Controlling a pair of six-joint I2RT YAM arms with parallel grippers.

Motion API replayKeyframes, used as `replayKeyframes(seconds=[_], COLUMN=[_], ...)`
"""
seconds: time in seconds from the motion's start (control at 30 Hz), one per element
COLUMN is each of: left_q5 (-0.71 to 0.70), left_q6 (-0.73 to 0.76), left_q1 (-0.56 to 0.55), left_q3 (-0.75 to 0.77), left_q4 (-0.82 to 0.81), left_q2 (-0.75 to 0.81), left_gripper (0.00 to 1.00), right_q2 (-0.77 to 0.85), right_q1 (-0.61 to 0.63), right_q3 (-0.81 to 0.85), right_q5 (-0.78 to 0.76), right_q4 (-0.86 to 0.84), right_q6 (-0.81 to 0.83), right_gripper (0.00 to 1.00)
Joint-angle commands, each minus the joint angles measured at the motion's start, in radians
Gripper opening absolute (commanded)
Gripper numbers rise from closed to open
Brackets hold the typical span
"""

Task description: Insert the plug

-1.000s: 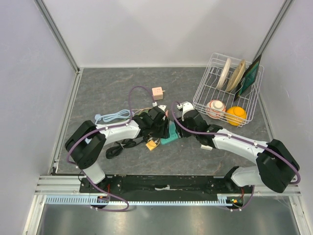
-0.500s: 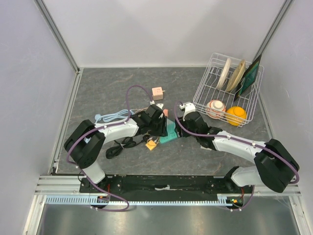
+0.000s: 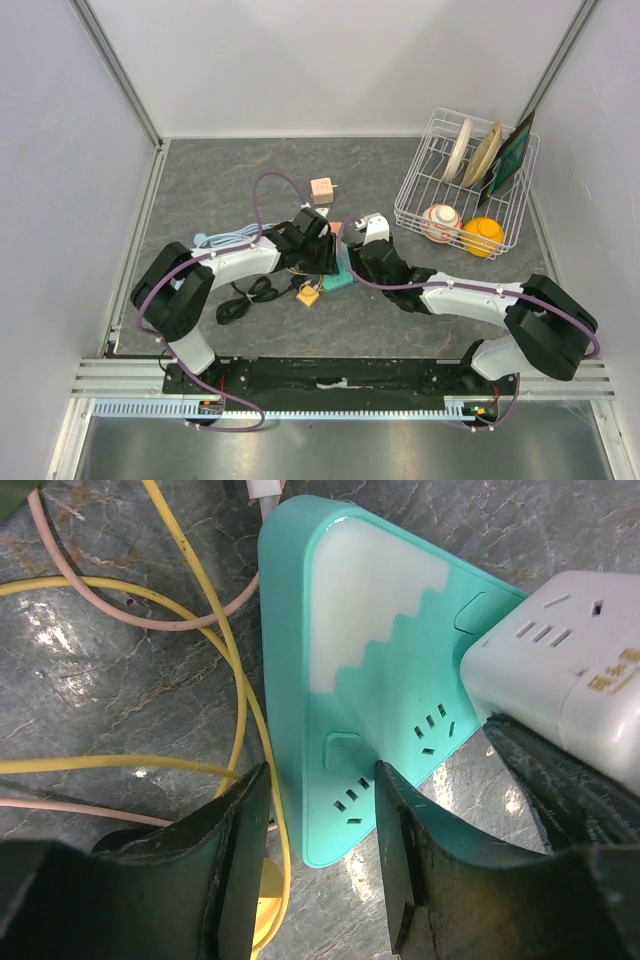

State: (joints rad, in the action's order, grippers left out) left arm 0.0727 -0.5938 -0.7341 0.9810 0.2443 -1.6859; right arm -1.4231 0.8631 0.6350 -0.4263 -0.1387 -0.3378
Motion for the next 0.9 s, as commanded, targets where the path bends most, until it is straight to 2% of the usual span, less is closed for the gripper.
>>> replayKeyframes(seconds=[0.0,0.07,0.2,0.23,0.27,0.33,0.37,0.47,0.63,0.77,0.87], left_q5=[-0.079,-0.050,-0.031,-0.028,-0.025,-0.017,-0.014,-0.010,-0.005,0.002,0.006], left_q6=[0.014,0.014,0.009,0.005,0.005,0.003,0.002,0.002,0.008,0.009,0.009], left_q1=[0.033,0.033,0.033,0.033,0.033,0.033,0.033,0.033,0.033,0.032,0.032], left_q3=[-0.004,-0.007,-0.022,-0.028,-0.028,-0.034,-0.038,-0.045,-0.057,-0.062,-0.068], left_q4=[0.009,-0.002,-0.019,-0.022,-0.025,-0.028,-0.031,-0.033,-0.036,-0.042,-0.046], left_q2=[-0.011,-0.006,0.005,0.008,0.011,0.015,0.018,0.029,0.038,0.043,0.055], left_gripper=[0.50,0.50,0.50,0.50,0.50,0.50,0.50,0.51,0.51,0.52,0.52], right_q2=[-0.088,-0.048,0.013,0.019,0.024,0.026,0.027,0.048,0.113,0.122,0.109], right_q1=[0.085,0.085,0.085,0.085,0.085,0.085,0.085,0.085,0.086,0.085,0.085], right_q3=[-0.077,-0.093,-0.101,-0.106,-0.107,-0.097,-0.089,-0.052,0.049,0.150,0.216], right_q5=[0.135,0.133,0.127,0.129,0.133,0.139,0.141,0.133,0.129,0.120,0.086], right_q4=[0.243,0.246,0.266,0.264,0.263,0.263,0.269,0.320,0.433,0.520,0.585], right_q6=[-0.118,-0.133,-0.132,-0.132,-0.133,-0.121,-0.115,-0.112,-0.135,-0.144,-0.159], right_gripper=[0.00,0.01,0.11,0.15,0.25,0.36,0.45,0.59,0.74,0.97,0.98])
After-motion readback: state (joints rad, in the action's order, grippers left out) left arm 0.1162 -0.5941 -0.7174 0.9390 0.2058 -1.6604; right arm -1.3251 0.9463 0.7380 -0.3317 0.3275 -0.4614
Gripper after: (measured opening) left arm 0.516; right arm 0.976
